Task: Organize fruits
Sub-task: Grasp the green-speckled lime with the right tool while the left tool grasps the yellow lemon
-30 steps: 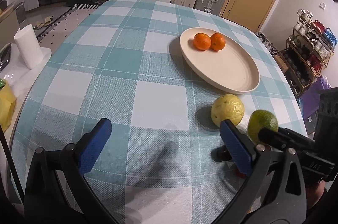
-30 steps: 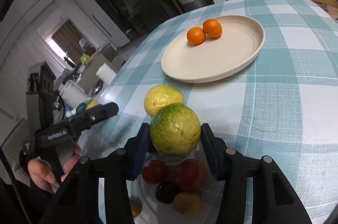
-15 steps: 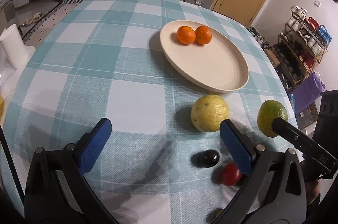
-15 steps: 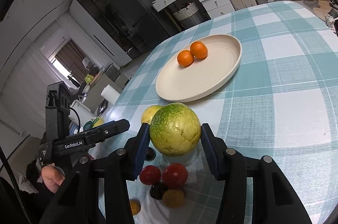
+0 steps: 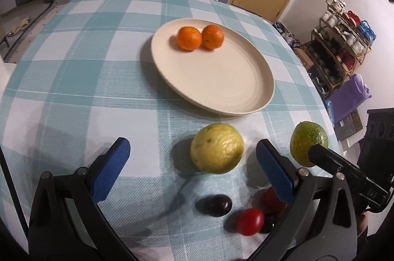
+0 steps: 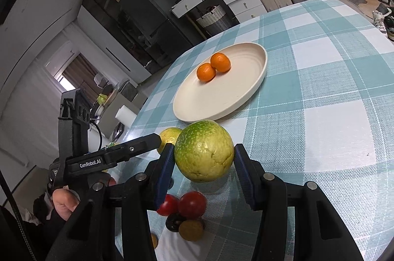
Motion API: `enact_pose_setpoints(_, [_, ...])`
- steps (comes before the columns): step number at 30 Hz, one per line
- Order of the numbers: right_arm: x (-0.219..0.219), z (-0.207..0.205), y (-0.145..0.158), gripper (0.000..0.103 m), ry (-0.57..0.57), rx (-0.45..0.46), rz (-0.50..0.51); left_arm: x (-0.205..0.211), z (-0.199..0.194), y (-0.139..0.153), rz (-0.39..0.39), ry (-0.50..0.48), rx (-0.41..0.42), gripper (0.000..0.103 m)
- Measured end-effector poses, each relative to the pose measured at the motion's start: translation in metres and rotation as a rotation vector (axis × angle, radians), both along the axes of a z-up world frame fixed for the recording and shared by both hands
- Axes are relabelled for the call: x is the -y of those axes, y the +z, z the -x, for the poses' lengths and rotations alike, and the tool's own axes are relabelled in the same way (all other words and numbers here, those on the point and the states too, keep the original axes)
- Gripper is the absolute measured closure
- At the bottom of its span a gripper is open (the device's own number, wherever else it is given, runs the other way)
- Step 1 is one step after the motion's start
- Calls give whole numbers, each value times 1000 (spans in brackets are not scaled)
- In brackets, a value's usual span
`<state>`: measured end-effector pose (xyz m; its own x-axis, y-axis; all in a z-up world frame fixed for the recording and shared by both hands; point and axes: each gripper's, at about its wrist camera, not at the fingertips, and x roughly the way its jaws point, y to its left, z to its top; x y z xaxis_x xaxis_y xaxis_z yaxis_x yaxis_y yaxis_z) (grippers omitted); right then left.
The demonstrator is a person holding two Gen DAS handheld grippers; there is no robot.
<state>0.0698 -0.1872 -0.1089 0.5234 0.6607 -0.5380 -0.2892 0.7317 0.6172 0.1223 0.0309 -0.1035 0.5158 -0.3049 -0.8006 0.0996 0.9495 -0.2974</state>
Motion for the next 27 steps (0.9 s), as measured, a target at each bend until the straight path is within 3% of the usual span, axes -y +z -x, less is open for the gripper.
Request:
enact_pose_setpoints(10, [5, 3, 2, 53, -5, -1, -1, 12, -14, -13, 30, -47, -45, 4])
enact_pose_setpoints(12, [5, 3, 2, 53, -5, -4, 2, 14, -15, -15, 30, -53, -48, 8])
enact_pose_setpoints(14, [5, 2, 2, 53, -4, -5, 1, 12, -14, -16, 37, -45, -43, 22])
enact_pose_setpoints(18, [5, 3, 2, 53, -1, -5, 2, 5, -16, -19, 108, -56, -59, 40])
enact_pose_setpoints(20, [5, 2, 2, 53, -1, -7, 4, 7, -15, -18, 123, -86, -56, 56])
enact_pose_setpoints(27, [5, 0, 2, 53, -1, -6, 9, 9, -11, -17, 117, -94, -46, 56])
